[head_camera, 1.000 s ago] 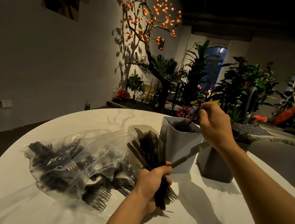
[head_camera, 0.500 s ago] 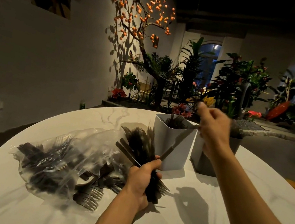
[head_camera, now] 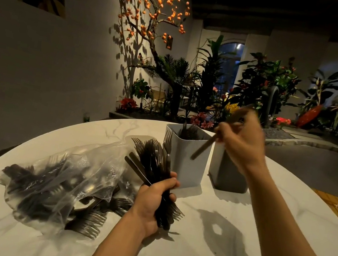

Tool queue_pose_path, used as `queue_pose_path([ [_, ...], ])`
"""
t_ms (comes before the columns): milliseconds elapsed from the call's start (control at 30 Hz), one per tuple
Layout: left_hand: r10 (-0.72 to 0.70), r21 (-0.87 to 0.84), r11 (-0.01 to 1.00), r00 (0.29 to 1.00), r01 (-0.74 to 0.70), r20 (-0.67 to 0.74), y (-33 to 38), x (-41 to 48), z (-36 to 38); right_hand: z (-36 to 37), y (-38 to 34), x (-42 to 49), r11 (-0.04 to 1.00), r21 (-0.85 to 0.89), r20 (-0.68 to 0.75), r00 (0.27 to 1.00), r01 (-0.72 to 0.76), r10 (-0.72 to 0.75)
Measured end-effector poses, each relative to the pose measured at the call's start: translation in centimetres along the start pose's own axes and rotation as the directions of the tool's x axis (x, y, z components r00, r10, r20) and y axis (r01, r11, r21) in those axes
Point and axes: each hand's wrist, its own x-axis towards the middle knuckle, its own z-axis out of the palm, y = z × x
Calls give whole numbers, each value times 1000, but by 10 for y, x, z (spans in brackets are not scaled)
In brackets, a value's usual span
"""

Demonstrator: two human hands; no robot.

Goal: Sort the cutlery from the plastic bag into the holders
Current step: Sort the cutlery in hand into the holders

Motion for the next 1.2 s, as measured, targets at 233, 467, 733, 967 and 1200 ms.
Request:
queue_pose_path([
  [233, 6, 37, 999, 1000, -7, 8, -1, -2, 1, -44, 27, 12, 862, -483, -355, 866, 152, -351],
  [467, 41, 78, 996, 999, -42, 15, -3, -5, 3, -46, 27, 20, 931, -309, -448, 834, 193, -322],
  [733, 53, 125, 990, 998, -58, 45, -4, -4, 2, -33, 66, 13, 715, -694, -160, 986, -81, -44],
  [967, 55, 135, 989, 995, -65, 78, -3, -5, 2, -30, 47, 14, 678, -733, -195, 936, 59, -293],
  [1200, 34, 90, 995, 993, -44, 113, -2, -8, 4, -19, 42, 3, 495, -868, 94, 991, 37, 91],
])
